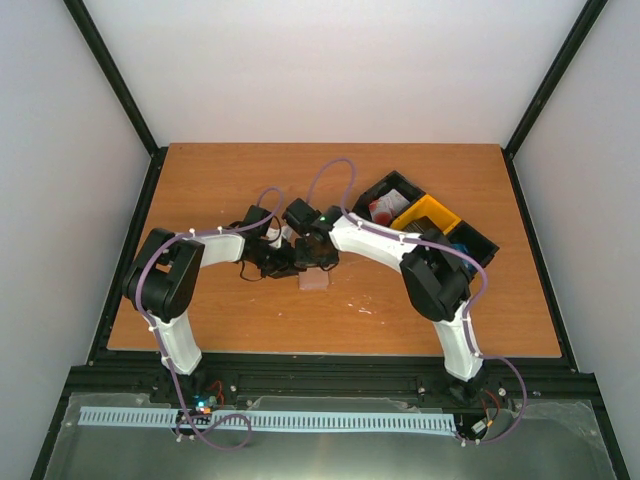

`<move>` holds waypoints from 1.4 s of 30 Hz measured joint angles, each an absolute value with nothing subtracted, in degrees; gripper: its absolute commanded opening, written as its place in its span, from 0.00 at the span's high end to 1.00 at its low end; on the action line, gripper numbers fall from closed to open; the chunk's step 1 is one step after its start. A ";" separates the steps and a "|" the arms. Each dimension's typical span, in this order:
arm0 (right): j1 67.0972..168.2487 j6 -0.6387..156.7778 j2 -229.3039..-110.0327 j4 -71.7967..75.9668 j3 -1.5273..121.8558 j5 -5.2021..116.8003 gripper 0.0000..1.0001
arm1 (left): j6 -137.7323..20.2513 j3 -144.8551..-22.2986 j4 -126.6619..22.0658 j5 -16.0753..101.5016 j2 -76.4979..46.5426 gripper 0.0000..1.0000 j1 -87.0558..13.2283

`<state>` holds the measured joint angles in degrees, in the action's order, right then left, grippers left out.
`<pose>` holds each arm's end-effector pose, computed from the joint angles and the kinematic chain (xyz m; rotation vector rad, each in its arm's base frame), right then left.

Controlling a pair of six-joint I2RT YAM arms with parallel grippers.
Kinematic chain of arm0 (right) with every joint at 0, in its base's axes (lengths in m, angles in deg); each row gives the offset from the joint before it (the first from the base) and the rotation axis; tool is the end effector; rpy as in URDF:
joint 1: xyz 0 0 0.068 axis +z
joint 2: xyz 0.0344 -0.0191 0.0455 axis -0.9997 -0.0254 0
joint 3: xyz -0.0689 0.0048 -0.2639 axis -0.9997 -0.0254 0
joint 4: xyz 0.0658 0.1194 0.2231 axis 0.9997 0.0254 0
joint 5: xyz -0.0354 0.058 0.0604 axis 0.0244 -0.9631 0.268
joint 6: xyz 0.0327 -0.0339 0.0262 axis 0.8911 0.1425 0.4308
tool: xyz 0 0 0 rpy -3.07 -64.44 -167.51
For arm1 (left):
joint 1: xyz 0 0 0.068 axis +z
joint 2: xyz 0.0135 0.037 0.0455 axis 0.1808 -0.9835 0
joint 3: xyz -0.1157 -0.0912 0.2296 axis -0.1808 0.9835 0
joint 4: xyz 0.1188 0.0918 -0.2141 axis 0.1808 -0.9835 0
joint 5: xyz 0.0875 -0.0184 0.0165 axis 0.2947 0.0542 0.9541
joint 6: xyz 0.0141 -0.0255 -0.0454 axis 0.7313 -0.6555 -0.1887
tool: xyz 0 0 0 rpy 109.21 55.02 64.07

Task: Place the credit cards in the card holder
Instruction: Close the card holder at the center of the board.

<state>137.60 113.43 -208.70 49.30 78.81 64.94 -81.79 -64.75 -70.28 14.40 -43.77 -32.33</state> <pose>0.2825 0.3242 0.1840 -0.1693 2.9060 0.2723 0.2950 -0.1414 0.1230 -0.1241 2.8837 -1.1187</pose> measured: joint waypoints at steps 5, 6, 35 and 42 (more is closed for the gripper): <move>137.41 114.02 -205.29 48.78 77.39 67.04 0.81 | -81.79 -64.77 -70.30 14.40 -43.80 0.74 -32.33; 137.34 114.21 -204.68 48.56 76.86 67.43 0.82 | -81.79 -64.77 -70.30 14.40 -43.80 0.74 -32.33; 132.05 120.23 -198.15 27.58 58.20 55.56 0.85 | -81.77 -64.79 -70.30 14.27 -43.88 0.74 -32.33; 131.96 120.33 -198.17 27.95 58.20 55.08 0.85 | -81.77 -64.79 -70.28 14.29 -43.88 0.74 -32.33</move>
